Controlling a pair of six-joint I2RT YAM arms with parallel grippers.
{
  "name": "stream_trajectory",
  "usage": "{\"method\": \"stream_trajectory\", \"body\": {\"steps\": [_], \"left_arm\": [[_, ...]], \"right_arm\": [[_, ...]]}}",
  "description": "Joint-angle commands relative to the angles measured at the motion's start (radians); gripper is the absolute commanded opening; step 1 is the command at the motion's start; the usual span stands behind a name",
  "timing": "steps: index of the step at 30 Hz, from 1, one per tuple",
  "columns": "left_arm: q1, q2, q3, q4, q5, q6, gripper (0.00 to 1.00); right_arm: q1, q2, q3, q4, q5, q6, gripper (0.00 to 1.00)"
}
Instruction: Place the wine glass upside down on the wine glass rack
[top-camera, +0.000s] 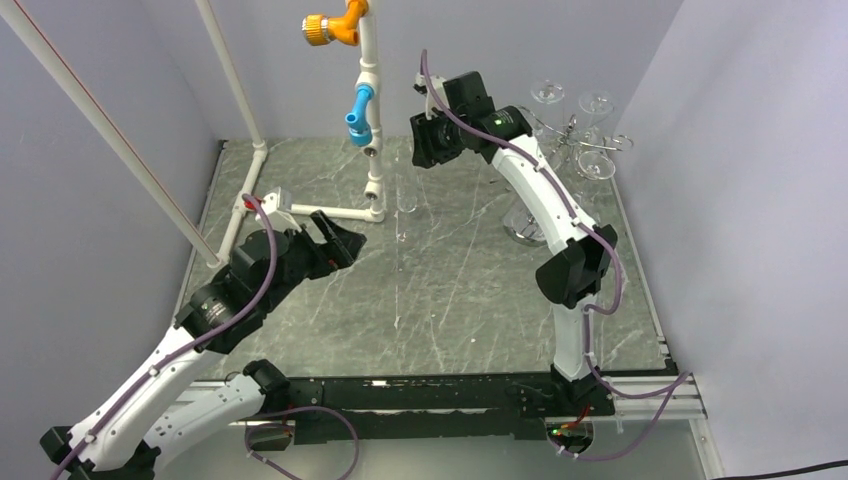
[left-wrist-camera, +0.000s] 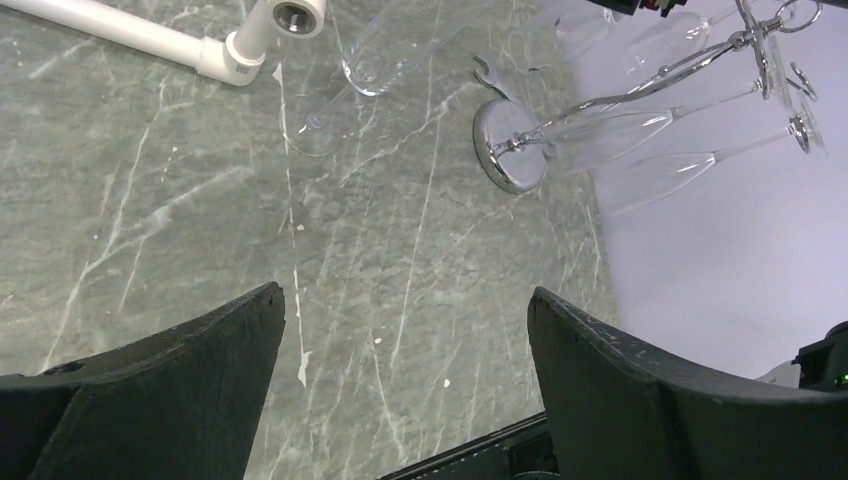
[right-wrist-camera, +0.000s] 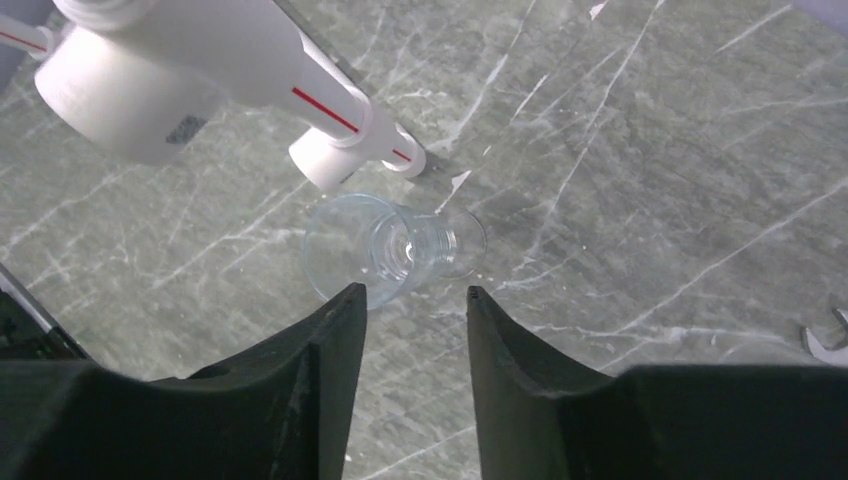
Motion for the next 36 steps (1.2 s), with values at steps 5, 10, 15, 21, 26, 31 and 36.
{"method": "stream_trajectory", "body": {"steps": [5, 10, 15, 21, 26, 31, 36], "left_arm": [[0.005, -0.033, -0.008, -0.002, -0.019, -0.021, 0.94], [0.005, -0.042, -0.018, -0.003, -0.018, -0.027, 0.94], [0.005, -0.044, -0.017, -0.007, -0.015, -0.028, 0.94], [0.005, -0.052, -0.019, -0.014, -0.016, -0.030, 0.94], [0.004, -0.063, -0.036, -0.004, -0.009, -0.033, 0.95], [0.005, -0.058, -0.048, 0.005, 0.010, -0.041, 0.95], [0.005, -0.069, -0.096, 0.052, 0.035, -0.083, 0.97]], "right_arm": [[0.019, 0.042, 0.070, 0.041, 0.027, 0.002, 0.35], [0.024, 0.065, 0.087, 0.040, 0.047, -0.012, 0.30], [0.028, 0.079, 0.095, 0.040, 0.079, -0.023, 0.27], [0.035, 0.075, 0.072, 0.014, 0.109, -0.048, 0.20], [0.035, 0.056, 0.046, -0.028, 0.114, -0.096, 0.14], [0.035, 0.016, 0.034, -0.035, 0.099, -0.127, 0.01], [0.033, -0.075, -0.004, -0.006, 0.046, -0.123, 0.00]]}}
